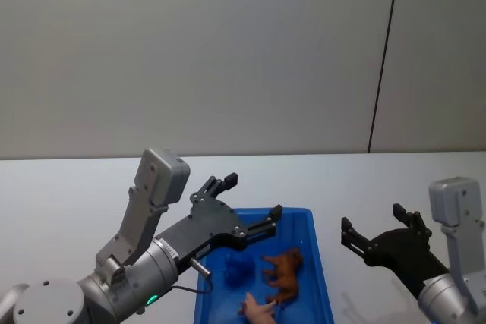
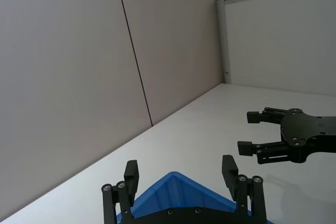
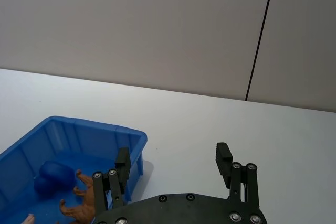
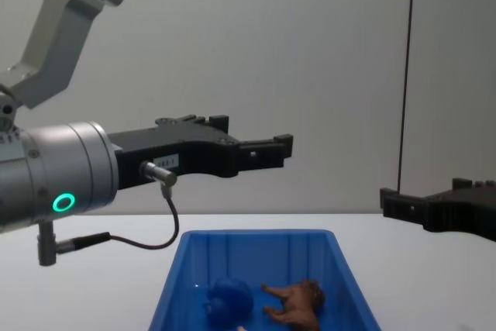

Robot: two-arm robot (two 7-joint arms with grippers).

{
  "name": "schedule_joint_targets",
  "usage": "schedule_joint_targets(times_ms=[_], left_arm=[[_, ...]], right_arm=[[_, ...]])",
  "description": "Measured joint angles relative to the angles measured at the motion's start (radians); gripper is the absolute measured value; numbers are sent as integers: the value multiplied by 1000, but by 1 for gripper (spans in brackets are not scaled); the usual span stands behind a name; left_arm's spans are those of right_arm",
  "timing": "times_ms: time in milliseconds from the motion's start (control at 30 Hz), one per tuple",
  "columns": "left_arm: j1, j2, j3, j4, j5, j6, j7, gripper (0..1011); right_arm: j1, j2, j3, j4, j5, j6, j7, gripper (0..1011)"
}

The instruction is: Pick up the two dolls from the table and place them into the box.

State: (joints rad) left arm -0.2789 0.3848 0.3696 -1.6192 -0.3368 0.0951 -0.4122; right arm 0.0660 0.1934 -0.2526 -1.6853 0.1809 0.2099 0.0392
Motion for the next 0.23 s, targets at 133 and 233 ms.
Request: schedule_joint_targets(times_ms=[133,233], left_arm=[[-2,-2,1,1,-1,-2,-7,1001],[-4,-4,2,2,-2,-3,-11,1001]], right_arm=[[0,0,0,0,0,0,0,1001],[0,0,0,0,0,0,0,1001]])
